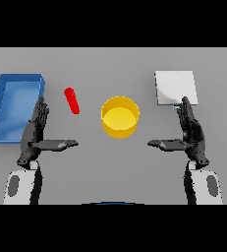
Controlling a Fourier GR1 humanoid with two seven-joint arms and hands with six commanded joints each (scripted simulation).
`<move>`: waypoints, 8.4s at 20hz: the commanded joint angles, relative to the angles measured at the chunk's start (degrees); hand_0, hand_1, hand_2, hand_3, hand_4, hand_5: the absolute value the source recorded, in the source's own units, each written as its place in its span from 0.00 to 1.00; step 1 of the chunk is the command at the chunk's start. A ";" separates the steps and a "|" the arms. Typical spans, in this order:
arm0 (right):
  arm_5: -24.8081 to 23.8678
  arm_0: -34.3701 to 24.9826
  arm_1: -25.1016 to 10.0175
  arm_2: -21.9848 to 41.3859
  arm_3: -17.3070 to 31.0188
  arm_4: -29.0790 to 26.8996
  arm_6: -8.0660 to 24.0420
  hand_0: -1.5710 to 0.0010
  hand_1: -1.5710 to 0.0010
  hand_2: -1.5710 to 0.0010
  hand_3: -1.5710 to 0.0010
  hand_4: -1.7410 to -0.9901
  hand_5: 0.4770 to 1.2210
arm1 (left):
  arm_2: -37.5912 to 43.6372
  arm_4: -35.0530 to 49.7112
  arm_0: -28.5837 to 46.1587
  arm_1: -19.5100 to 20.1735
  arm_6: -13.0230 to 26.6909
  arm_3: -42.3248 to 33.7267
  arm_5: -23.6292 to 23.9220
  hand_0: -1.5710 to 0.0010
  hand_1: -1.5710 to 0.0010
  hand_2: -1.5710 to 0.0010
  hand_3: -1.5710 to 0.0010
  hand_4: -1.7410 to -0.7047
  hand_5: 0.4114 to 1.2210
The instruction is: Pick up the red beaker and tilt it to pour out 1 green nut into yellow bowl. Pick up the yellow bowl and place it on the metallic measuring scale.
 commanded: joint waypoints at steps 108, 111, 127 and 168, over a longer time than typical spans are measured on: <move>-4.22 5.31 -1.96 7.20 -7.98 14.73 -5.07 1.00 1.00 1.00 1.00 0.77 0.20 | -67.79 -63.91 -72.43 14.66 -4.28 46.98 -15.17 0.00 0.00 0.00 0.00 0.01 1.00; -4.96 6.05 -1.92 7.96 -8.13 16.50 -5.47 1.00 1.00 1.00 1.00 0.78 0.20 | -71.33 -65.58 -74.69 13.72 -5.40 48.33 -14.90 0.00 0.00 0.00 0.00 0.01 1.00; -4.89 5.69 -1.54 8.35 -7.60 16.53 -7.57 1.00 1.00 1.00 1.00 0.77 0.25 | -74.90 -63.81 -92.82 17.43 -8.58 57.07 -9.94 0.00 0.00 0.00 0.25 0.01 1.00; -1.70 2.78 -2.70 8.48 -5.30 13.93 -8.05 1.00 1.00 1.00 1.00 0.77 0.27 | -33.03 24.31 -35.88 47.51 33.98 30.28 25.56 0.00 0.00 0.00 0.10 0.08 0.59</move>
